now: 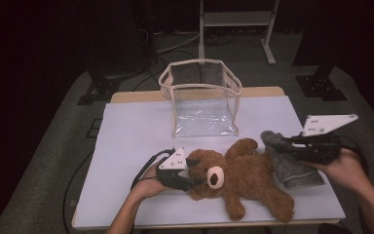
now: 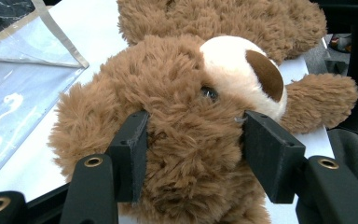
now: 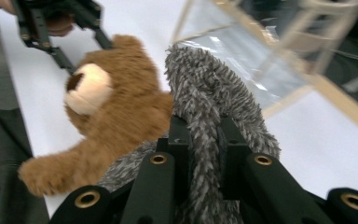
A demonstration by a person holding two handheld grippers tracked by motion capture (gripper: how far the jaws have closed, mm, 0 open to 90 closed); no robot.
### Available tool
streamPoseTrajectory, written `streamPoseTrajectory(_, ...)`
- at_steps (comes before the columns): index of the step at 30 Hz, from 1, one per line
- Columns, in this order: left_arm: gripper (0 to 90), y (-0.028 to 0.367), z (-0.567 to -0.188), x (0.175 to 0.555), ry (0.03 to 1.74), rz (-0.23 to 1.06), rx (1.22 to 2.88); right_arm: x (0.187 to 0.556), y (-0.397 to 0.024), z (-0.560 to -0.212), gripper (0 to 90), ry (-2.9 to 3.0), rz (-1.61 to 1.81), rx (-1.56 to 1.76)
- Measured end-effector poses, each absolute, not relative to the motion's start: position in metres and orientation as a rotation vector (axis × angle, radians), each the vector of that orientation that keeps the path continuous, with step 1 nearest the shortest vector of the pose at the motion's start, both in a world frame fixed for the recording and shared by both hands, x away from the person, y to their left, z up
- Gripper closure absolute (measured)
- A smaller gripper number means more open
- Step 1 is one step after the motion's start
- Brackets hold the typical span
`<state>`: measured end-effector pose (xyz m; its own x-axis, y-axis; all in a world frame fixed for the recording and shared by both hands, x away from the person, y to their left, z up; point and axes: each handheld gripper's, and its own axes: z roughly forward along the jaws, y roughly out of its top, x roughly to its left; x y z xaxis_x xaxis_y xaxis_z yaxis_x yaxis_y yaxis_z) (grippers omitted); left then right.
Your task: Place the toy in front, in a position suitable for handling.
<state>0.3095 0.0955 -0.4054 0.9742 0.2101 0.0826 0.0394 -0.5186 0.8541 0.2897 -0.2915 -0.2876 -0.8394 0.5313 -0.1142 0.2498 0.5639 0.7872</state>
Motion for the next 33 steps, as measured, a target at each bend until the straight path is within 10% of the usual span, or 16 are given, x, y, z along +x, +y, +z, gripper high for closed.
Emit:
streamPoseTrajectory(10, 42.0, 0.097, -0.406, 0.309, 0.174, 0.205, 2.105, 0.311, -0.202, -0.342, 68.5, 2.676, 1.197, 0.48)
streamPoseTrajectory(24, 41.7, 0.096, -0.406, 0.31, 0.179, 0.2, 2.105, 0.299, -0.233, -0.338, 37.8, 2.614, 1.171, 0.555)
streamPoseTrajectory(33, 41.6, 0.095, -0.407, 0.31, 0.174, 0.205, 2.118, 0.313, -0.222, -0.364, 47.3, 2.643, 1.126, 0.634)
